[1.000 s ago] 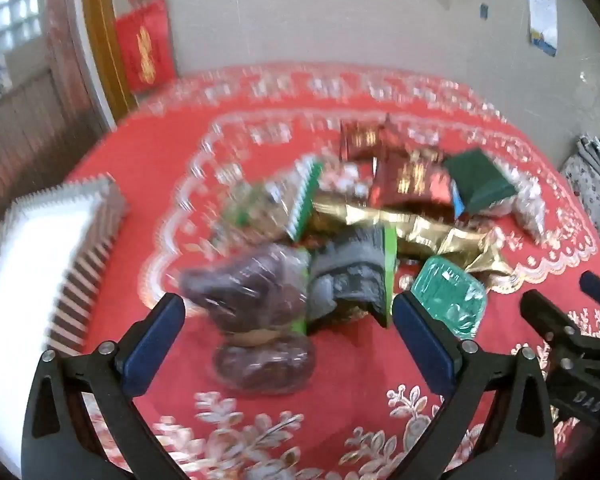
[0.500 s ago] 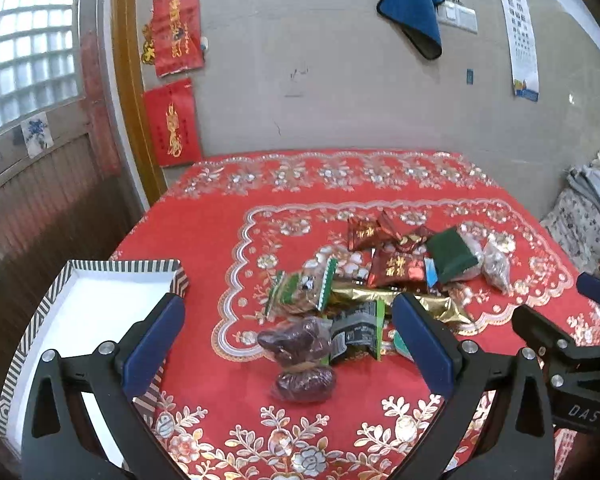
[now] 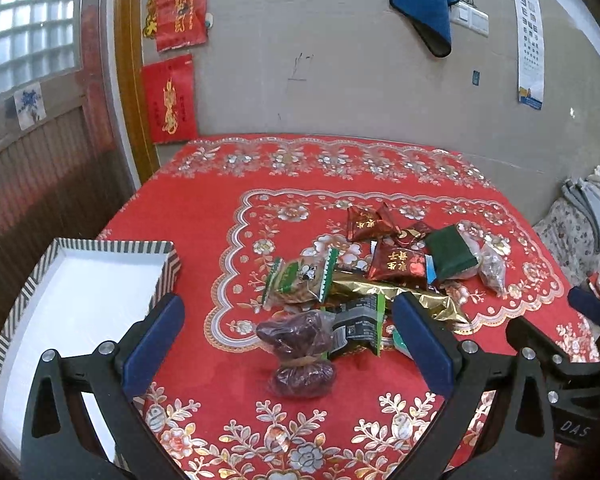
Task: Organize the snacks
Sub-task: 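Move both tools toward the snack pile, then grasp the bag of dates with the left tool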
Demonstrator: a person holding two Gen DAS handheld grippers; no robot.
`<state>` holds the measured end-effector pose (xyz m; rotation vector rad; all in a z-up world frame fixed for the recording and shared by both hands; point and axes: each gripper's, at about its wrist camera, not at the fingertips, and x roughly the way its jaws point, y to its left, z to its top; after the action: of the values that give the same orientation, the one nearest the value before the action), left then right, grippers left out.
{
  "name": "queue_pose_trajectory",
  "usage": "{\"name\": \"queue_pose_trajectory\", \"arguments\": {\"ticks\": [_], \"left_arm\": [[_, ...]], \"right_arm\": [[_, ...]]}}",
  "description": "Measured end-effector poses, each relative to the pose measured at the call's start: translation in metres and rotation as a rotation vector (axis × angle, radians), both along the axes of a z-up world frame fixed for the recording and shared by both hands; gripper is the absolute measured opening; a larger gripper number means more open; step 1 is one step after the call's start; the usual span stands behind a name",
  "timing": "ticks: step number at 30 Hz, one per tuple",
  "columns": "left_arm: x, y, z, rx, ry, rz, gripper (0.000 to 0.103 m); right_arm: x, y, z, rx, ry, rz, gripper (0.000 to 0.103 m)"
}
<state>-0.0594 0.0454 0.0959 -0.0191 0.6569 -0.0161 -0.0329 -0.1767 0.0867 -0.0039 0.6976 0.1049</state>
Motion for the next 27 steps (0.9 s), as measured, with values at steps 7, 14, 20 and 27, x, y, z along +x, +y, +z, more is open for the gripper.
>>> {"name": "queue_pose_trajectory", "arguments": {"ticks": [7, 14, 20, 27], "left_arm": [[0.01, 0.009, -0.004, -0.029, 0.017, 0.002, 0.103], [0.03, 0.014, -0.012, -0.029, 0.103, -0.01, 0.103], [0.042, 0.022, -0.021, -0.091, 0.205, -0.048, 0.103], [0.046, 0.02, -0.035, -0.134, 0.268, -0.051, 0.103]], "right_arm": [[0.006, 0.002, -0.008, 0.008, 0.021, 0.022, 0.102], [0.015, 0.007, -0.024, 0.025, 0.067, 0.062, 0.102], [0.019, 0.006, -0.033, 0.039, 0.092, 0.073, 0.102], [0.022, 0.006, -0.038, 0.056, 0.105, 0.099, 0.102]]}}
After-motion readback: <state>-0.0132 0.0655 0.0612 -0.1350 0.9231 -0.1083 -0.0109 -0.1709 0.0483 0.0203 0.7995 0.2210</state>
